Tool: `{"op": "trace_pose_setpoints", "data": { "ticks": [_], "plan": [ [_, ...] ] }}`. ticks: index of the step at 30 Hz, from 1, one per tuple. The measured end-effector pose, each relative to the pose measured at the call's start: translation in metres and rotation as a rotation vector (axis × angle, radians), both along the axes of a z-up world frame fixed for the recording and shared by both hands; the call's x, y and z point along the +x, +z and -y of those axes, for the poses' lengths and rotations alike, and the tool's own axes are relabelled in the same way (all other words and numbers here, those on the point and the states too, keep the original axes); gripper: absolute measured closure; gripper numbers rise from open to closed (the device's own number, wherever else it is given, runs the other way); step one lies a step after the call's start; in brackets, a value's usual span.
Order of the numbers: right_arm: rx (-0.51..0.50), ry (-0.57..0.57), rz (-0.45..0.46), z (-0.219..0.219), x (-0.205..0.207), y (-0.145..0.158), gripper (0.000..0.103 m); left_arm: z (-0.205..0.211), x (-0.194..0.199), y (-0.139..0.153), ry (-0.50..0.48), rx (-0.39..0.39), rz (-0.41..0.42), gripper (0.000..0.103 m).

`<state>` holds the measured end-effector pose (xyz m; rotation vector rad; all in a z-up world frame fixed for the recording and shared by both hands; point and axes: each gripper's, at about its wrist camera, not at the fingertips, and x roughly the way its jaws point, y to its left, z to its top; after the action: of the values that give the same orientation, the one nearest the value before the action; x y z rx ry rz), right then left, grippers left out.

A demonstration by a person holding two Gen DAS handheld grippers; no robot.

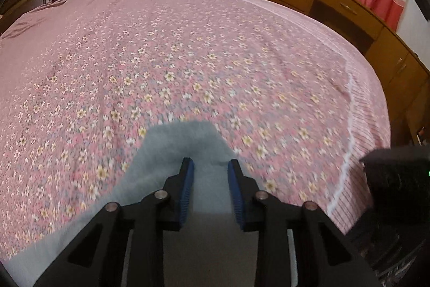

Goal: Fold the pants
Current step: 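Lower the folded pants onto the bed and open the right gripper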

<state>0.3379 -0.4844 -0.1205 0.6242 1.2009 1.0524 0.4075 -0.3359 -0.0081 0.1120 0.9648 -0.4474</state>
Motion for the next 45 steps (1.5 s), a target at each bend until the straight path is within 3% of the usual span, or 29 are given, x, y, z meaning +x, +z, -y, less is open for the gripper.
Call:
{"op": "trace_pose_setpoints", "data": {
  "ticks": [5,8,11,16,20,29,33,36,38,45],
  "plan": [
    [0.0,-0.004,0.012,0.009,-0.006,-0.003,0.103,0.001,0.006,0.002,0.048,0.014,0.039,0.074],
    [-0.003,-0.018,0.023,0.009,-0.01,-0.002,0.103,-0.005,-0.002,0.014,0.127,0.044,0.105,0.074],
    [-0.005,-0.033,0.038,0.005,-0.025,0.001,0.103,-0.018,-0.027,0.033,0.136,-0.009,0.147,0.073],
    [-0.005,-0.059,0.034,0.006,-0.041,-0.002,0.103,-0.045,-0.087,0.051,0.124,-0.046,0.172,0.054],
    [-0.013,-0.094,0.028,0.009,-0.051,0.0,0.103,-0.085,-0.128,0.05,0.115,-0.125,0.09,0.052],
    [-0.045,-0.185,0.078,0.016,-0.084,0.017,0.099,-0.175,-0.198,0.038,0.265,-0.015,0.037,0.051],
    [-0.042,-0.228,0.091,0.027,-0.096,0.025,0.094,-0.208,-0.227,0.025,0.364,-0.1,0.007,0.051],
    [-0.023,-0.263,0.102,0.043,-0.104,0.03,0.083,-0.223,-0.245,0.017,0.425,-0.144,-0.001,0.051],
    [-0.025,-0.287,0.115,0.053,-0.11,0.032,0.073,-0.235,-0.255,0.01,0.457,-0.231,-0.035,0.05],
    [-0.048,-0.351,0.096,0.095,-0.121,0.033,0.072,-0.263,-0.278,0.002,0.538,-0.286,-0.052,0.049]
  ]
}}
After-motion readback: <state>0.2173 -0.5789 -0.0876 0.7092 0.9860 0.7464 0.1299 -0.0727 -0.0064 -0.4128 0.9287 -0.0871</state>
